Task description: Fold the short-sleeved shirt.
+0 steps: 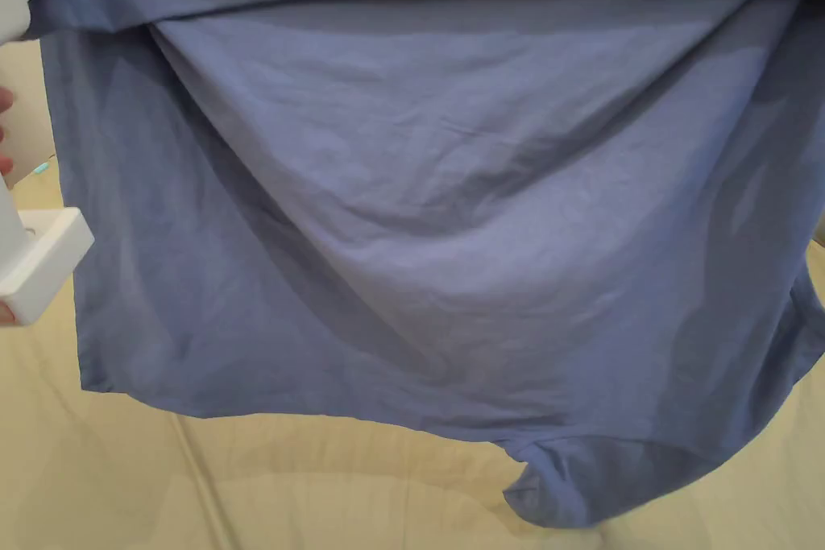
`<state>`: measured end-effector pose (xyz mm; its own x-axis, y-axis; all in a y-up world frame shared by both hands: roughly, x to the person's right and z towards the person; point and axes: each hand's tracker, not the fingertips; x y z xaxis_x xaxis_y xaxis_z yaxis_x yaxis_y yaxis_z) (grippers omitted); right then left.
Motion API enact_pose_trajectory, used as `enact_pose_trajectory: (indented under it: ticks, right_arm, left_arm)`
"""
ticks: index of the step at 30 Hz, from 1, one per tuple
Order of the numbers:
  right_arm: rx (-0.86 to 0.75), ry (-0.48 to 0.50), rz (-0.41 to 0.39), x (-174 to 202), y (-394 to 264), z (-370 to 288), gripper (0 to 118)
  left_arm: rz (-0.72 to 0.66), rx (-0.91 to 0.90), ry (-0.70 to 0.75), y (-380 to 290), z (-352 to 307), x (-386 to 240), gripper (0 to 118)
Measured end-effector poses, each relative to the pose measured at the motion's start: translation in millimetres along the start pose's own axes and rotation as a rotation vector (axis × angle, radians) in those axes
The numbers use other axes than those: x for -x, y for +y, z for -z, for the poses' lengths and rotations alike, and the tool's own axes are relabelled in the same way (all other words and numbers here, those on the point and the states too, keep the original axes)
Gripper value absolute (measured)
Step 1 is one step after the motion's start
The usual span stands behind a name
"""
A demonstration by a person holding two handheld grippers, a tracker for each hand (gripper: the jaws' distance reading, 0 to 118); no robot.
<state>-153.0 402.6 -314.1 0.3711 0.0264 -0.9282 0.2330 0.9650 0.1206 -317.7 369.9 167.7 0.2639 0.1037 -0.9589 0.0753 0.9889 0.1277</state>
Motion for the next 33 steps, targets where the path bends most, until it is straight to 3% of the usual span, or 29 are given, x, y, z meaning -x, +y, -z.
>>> enact_pose_trajectory:
  ticks: [6, 17, 26, 33]
  right_arm:
    - [-0.013, -0.053, -0.106, 12, 17, 57, 5]
    - [0.006, -0.111, -0.214, 35, -3, 151, 5]
    - [0.05, -0.124, -0.23, 54, -36, 208, 5]
    - [0.12, -0.13, -0.199, 55, -90, 217, 5]
  left_arm:
    - [0.01, 0.052, -0.026, 23, 57, -7, 4]
    - [0.033, 0.138, -0.012, 28, 186, -6, 4]
    - [0.002, 0.179, 0.033, 14, 263, -2, 4]
    - [0.023, 0.214, 0.042, -32, 284, -1, 4]
